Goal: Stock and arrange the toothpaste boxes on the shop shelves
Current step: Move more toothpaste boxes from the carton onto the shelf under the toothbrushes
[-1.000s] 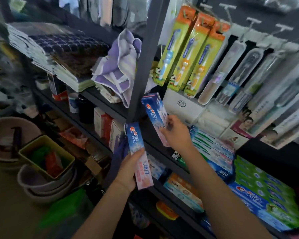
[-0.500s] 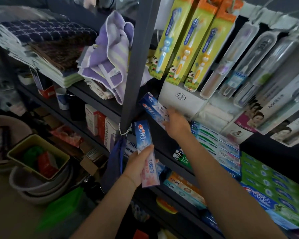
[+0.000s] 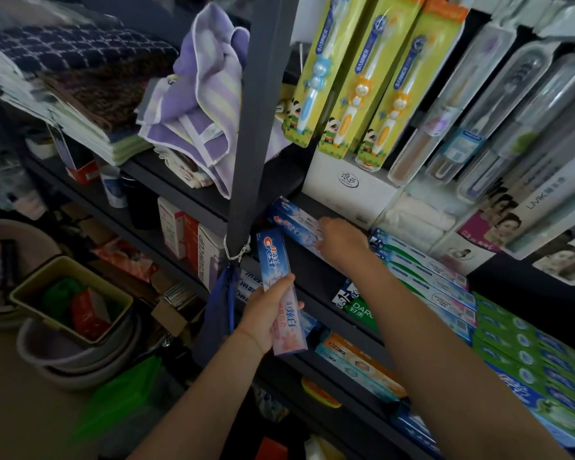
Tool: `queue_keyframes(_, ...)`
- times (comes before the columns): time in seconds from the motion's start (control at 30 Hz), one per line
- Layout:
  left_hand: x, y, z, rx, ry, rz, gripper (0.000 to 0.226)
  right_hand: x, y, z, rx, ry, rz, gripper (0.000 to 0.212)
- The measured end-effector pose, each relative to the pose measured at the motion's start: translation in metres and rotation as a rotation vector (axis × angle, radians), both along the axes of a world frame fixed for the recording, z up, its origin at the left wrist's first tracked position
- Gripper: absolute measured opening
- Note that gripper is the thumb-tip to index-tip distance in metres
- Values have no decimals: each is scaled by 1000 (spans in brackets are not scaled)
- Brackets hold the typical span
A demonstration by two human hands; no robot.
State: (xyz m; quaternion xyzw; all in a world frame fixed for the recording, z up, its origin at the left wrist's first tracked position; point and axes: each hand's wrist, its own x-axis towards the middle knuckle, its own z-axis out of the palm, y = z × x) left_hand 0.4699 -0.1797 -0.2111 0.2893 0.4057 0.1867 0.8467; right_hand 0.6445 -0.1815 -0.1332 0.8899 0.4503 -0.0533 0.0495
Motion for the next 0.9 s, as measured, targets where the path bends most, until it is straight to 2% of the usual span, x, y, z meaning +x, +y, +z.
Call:
queue_keyframes(0.17,2,3,-1,21,-16,-14,44,1,3,-8,-14,-19,-1,47)
queue_keyframes(0.37,7,4,0,87,-20,14,52,7,7,-10,6,-28,23,46)
queue_keyframes(0.63,12,3,3,127,-25,3,42,15,9,-3,-3,39,74,49)
queue_keyframes(0.73,14,2,6,153,-59,-25,37,33,-3,14,43,-2,27,52)
queue_keyframes(0.8,18,1,9,172,-70,-28,35,46,-15,24,-27,-81,-15,63)
queue_keyframes(0.9,28,1,16,218,-41,-38,33,53,-31,28,-192,-92,-42,81)
